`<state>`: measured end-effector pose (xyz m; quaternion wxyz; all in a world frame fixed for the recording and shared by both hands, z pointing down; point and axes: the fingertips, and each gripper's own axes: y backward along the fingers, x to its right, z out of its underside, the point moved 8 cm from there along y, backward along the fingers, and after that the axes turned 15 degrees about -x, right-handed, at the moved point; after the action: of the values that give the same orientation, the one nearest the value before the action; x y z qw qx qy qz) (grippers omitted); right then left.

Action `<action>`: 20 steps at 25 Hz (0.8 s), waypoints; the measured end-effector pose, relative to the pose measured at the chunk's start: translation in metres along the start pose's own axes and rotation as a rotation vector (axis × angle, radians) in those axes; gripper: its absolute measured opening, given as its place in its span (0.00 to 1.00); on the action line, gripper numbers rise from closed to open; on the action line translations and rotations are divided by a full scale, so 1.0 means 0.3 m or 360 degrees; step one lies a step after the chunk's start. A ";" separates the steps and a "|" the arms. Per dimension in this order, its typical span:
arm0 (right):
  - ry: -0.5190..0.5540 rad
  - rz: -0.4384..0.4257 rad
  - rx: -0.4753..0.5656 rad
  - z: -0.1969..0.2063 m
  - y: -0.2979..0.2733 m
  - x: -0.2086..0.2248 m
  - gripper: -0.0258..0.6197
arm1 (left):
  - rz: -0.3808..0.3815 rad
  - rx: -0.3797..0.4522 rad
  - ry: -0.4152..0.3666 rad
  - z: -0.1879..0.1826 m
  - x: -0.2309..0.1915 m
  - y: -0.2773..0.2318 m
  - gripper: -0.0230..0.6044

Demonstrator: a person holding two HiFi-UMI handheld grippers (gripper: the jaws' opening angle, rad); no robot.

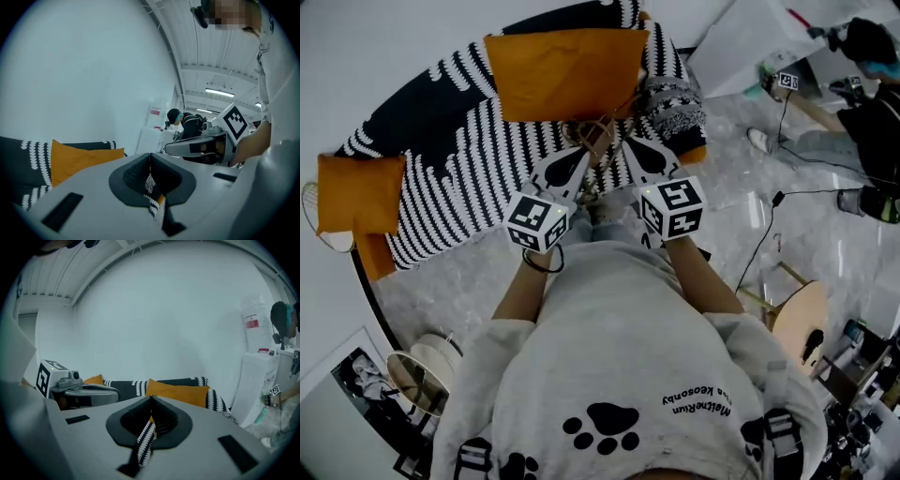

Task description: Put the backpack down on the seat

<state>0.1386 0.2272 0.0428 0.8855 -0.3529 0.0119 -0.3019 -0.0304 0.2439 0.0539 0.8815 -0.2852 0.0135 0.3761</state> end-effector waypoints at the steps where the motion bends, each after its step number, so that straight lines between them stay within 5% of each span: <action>1: 0.0007 -0.0004 0.0011 0.001 0.014 -0.002 0.09 | -0.0011 0.0010 0.0000 -0.006 0.012 0.005 0.07; 20: 0.0050 0.0004 0.0175 -0.021 0.128 -0.095 0.09 | -0.0085 0.0108 -0.0108 -0.110 0.084 0.102 0.07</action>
<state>0.1341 0.2605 0.0082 0.9036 -0.2990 0.0097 -0.3066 -0.0265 0.2604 0.0051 0.9003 -0.2426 -0.0111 0.3612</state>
